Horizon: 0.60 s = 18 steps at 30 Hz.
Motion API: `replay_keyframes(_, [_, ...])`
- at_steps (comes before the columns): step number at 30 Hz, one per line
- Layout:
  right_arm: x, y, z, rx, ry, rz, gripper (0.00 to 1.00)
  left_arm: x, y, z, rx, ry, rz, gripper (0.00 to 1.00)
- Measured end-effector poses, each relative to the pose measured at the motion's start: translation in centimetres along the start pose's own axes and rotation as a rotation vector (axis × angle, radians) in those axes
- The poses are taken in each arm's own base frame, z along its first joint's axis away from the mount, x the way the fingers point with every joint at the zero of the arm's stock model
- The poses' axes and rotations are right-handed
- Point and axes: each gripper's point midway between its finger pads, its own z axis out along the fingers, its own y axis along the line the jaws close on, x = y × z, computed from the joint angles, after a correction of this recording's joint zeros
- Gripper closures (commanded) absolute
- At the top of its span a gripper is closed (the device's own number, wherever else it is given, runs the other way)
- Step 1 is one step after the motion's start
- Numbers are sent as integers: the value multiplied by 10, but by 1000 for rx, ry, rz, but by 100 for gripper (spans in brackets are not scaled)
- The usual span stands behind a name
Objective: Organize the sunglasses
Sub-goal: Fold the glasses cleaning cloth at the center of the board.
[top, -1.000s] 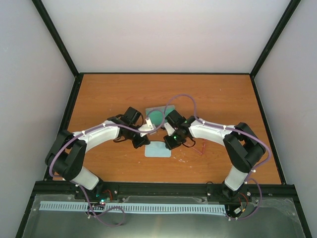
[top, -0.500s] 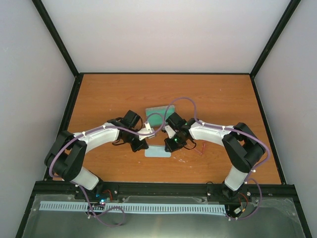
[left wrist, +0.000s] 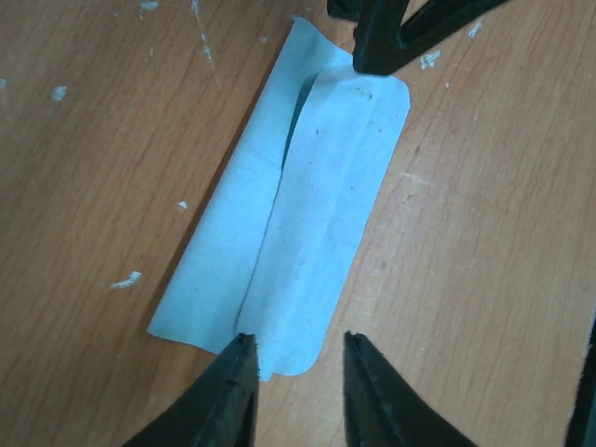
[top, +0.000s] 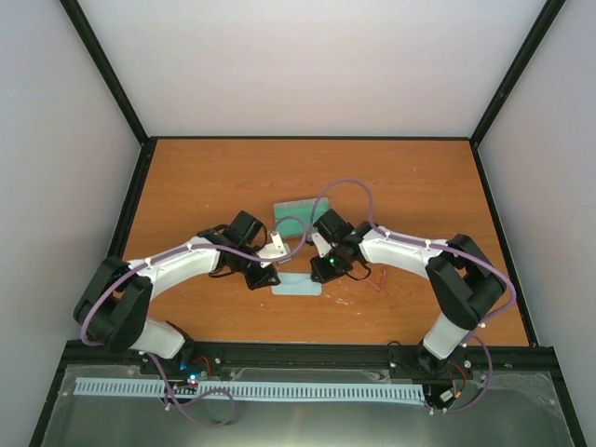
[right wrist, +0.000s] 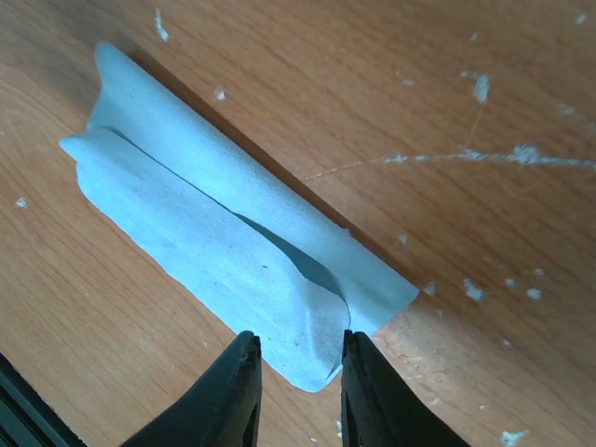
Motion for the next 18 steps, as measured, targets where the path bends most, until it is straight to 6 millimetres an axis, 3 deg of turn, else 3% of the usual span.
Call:
replay_keyframes(3, [-6, 1, -8, 10, -32, -4, 82, -1, 4, -2, -30, -3, -7, 85])
replay_keyframes(8, [-17, 4, -8, 7, -49, 1, 83, 0, 13, 1, -66, 8, -18, 87])
replay_keyframes(18, [-15, -10, 2, 64, -30, 46, 65, -1, 36, 8, -139, 42, -53, 77])
